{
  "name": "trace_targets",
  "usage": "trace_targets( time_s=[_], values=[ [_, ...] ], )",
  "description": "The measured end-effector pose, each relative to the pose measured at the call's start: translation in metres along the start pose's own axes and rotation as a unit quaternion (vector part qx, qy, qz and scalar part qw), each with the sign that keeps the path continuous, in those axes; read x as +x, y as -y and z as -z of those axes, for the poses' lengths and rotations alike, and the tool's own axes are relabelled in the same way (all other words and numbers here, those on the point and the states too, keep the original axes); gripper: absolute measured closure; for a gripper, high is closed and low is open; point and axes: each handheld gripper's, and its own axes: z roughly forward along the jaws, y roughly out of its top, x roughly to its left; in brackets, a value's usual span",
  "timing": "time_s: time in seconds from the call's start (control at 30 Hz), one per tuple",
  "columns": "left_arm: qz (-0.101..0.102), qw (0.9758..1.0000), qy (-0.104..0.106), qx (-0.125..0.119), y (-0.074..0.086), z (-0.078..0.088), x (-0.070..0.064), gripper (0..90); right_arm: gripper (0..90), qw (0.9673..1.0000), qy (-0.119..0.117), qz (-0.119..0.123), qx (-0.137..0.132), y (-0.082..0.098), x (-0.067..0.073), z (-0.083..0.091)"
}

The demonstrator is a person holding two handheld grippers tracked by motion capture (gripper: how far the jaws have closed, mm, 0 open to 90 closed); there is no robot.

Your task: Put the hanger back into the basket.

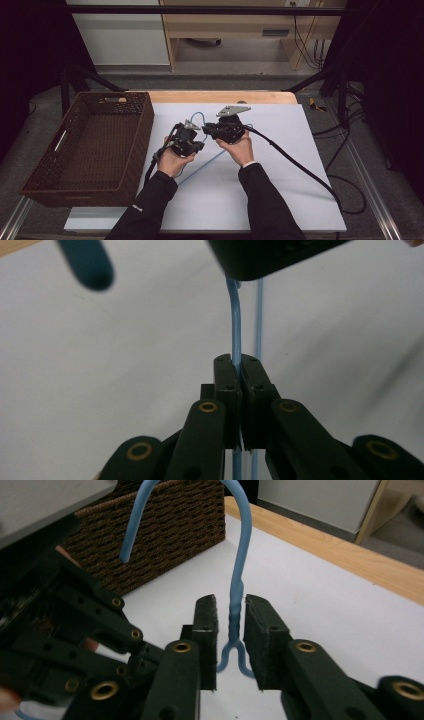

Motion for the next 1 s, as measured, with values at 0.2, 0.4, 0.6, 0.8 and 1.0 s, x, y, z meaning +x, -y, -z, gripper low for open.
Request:
trace_targets(
  time_s=[0.2,0.4,0.6,0.8,1.0],
  values=[
    [-0.003,0.9999,-0.003,-0.010,-0.004,0.010,-0.002,87.8,64.2,0.9994,0.021,0.000,-0.027,0.000,-0.004,0.037],
    [-0.016,0.9995,-0.002,-0.029,-0.011,0.025,-0.009,87.9,53.0,0.9977,0.048,-0.013,-0.045,0.011,-0.015,0.077],
    [-0.033,0.9985,-0.008,-0.042,-0.019,0.047,-0.017,87.8,34.4,0.9952,0.085,-0.021,-0.045,0.038,-0.020,0.112],
    [-0.039,0.9973,-0.016,-0.060,-0.026,0.071,-0.020,87.8,15.6,0.9933,0.101,-0.032,-0.046,0.063,-0.019,0.136],
    [-0.044,0.9958,-0.026,-0.076,-0.033,0.101,-0.020,87.8,9.3,0.9920,0.106,-0.041,-0.055,0.081,-0.018,0.156]
  ],
)
